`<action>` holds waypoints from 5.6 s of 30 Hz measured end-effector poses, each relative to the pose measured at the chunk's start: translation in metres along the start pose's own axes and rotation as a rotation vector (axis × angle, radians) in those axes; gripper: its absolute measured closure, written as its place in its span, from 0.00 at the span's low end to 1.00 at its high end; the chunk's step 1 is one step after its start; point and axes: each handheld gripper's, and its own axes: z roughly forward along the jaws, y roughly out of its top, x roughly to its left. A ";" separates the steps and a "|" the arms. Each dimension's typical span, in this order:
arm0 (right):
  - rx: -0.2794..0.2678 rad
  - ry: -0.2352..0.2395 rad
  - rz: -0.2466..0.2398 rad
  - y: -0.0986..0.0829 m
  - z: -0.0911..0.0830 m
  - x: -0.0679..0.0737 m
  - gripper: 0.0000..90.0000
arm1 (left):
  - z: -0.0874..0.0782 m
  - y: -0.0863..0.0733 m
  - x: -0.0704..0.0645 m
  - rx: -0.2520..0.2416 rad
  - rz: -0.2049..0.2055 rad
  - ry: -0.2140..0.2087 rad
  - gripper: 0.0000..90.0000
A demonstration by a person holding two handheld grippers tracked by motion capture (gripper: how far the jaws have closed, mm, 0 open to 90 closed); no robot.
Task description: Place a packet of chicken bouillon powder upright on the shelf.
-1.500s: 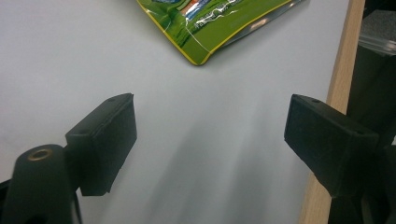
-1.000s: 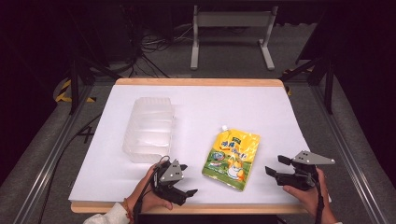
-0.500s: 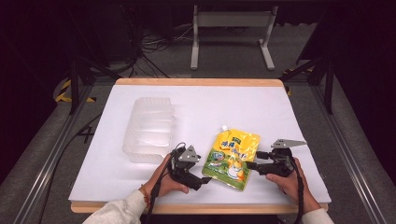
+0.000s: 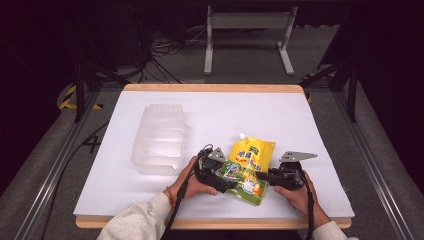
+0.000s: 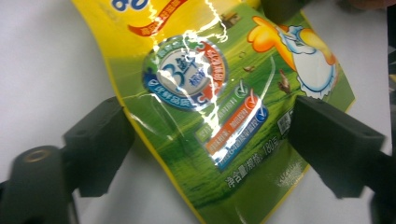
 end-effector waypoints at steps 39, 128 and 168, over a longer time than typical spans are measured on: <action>-0.277 0.035 -0.394 0.087 -0.014 0.091 1.00 | -0.126 -0.003 0.002 -0.232 0.147 0.349 0.93; -0.334 -0.003 -0.471 0.208 0.181 0.113 0.99 | -0.200 -0.088 0.134 -0.453 -0.220 0.633 0.91; -0.224 0.037 -0.472 0.163 0.195 0.109 0.98 | -0.183 -0.094 0.116 -0.253 -0.077 0.696 0.91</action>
